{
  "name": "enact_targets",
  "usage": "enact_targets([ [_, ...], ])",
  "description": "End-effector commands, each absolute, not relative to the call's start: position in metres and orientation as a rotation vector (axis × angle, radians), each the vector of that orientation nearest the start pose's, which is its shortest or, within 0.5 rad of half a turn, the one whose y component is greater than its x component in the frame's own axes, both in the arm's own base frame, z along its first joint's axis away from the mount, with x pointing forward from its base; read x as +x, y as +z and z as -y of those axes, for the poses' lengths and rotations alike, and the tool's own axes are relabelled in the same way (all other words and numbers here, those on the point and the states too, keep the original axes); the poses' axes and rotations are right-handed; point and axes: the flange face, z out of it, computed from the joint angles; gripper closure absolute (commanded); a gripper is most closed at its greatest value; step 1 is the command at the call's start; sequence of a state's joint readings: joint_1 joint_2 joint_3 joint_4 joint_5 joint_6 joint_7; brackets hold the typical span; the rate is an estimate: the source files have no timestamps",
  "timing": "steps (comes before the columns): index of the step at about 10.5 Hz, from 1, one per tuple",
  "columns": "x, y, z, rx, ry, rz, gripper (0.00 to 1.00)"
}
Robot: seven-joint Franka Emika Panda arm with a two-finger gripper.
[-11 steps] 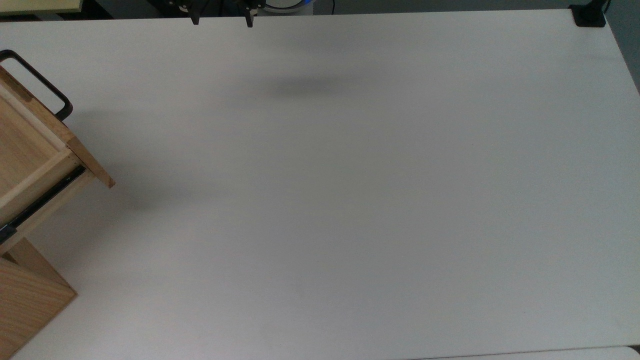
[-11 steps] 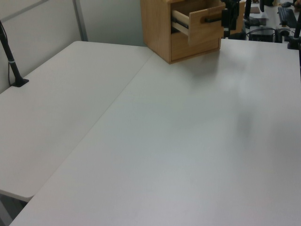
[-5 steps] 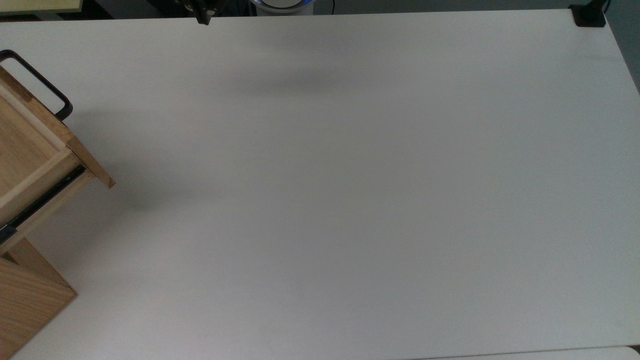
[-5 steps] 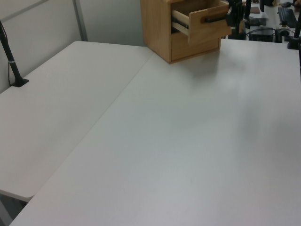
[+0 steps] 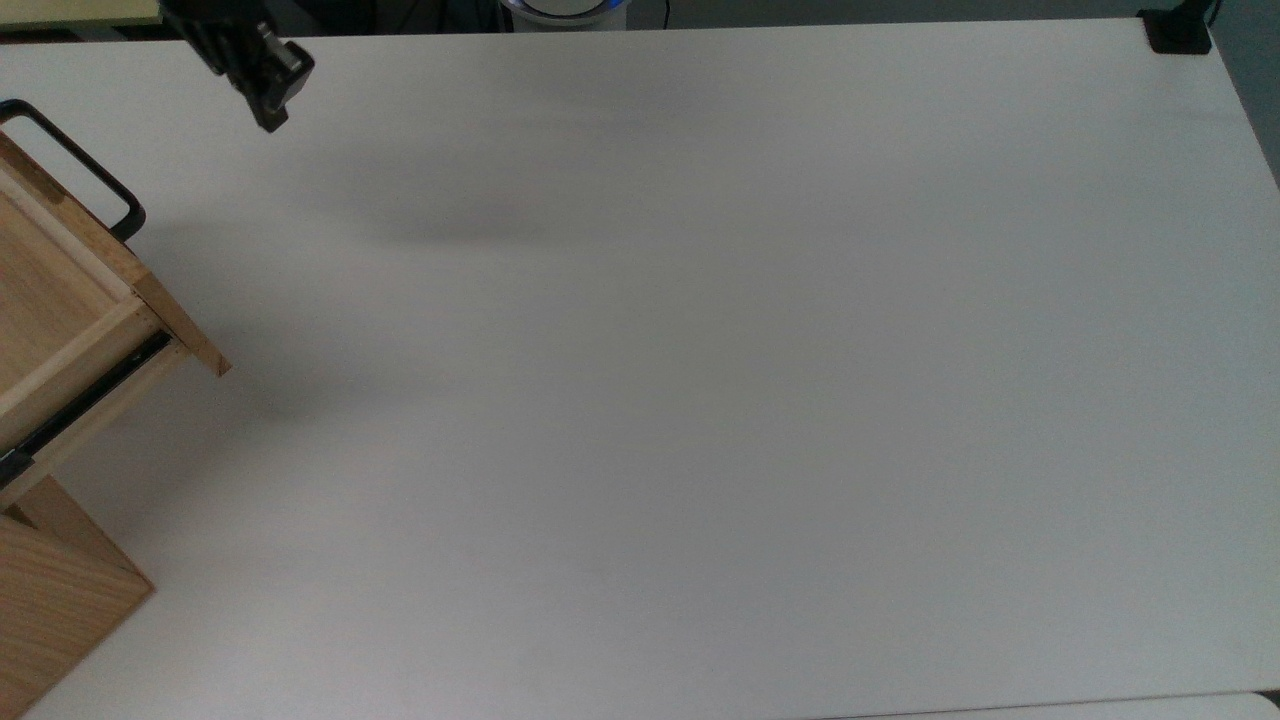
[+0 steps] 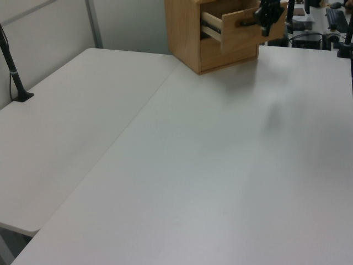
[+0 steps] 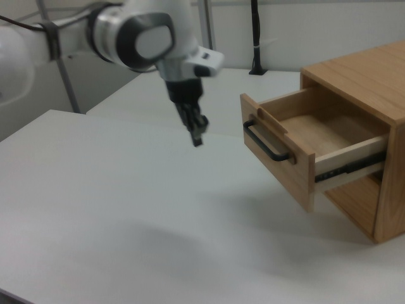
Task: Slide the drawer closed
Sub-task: 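Move the gripper toward the drawer front beside the black handle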
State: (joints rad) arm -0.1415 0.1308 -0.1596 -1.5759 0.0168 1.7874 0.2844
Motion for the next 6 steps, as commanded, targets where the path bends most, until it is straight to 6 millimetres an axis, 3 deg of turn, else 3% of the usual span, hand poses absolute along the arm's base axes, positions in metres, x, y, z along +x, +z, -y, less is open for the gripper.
enact_targets([
  [1, 0.600, 0.547, 0.219, -2.983, -0.227, -1.036, 0.98],
  [6, 0.647, 0.522, 0.279, -2.944, -0.623, -1.152, 0.99],
])
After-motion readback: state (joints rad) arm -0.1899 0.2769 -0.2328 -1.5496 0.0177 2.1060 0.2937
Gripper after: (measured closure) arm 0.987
